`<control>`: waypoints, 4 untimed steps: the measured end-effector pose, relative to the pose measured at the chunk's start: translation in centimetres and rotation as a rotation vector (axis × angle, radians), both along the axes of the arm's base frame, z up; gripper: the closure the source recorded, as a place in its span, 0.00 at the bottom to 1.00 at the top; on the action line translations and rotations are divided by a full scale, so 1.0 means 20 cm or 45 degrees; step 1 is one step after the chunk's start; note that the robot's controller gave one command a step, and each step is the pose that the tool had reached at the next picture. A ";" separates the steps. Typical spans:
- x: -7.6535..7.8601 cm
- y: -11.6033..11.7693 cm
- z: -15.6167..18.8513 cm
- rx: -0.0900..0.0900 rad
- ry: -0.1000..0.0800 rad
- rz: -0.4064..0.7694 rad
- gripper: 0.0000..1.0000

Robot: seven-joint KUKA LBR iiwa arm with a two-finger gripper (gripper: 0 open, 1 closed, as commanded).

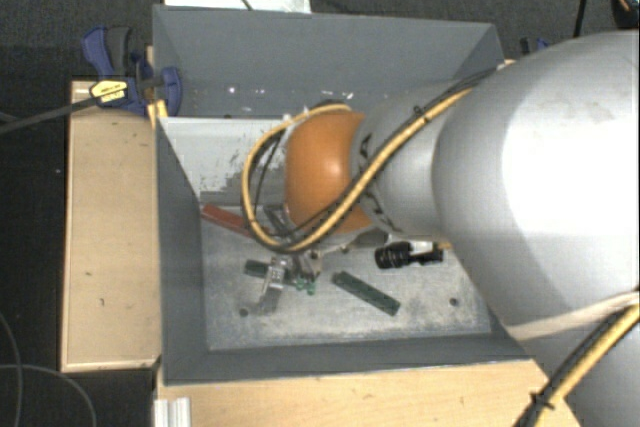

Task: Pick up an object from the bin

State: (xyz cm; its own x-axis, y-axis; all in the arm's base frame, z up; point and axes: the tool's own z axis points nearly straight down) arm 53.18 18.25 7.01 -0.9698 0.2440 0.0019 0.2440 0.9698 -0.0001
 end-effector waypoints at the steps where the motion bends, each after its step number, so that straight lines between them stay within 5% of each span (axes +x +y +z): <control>1: 0.00 0.00 0.00 0.000 0.000 -0.003 1.00; 2: 0.00 0.00 0.06 0.002 -0.007 -0.007 1.00; 4: 0.02 0.00 0.64 0.003 -0.012 -0.001 1.00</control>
Offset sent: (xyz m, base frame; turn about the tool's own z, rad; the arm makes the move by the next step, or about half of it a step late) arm 0.0000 0.0000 0.0000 0.0000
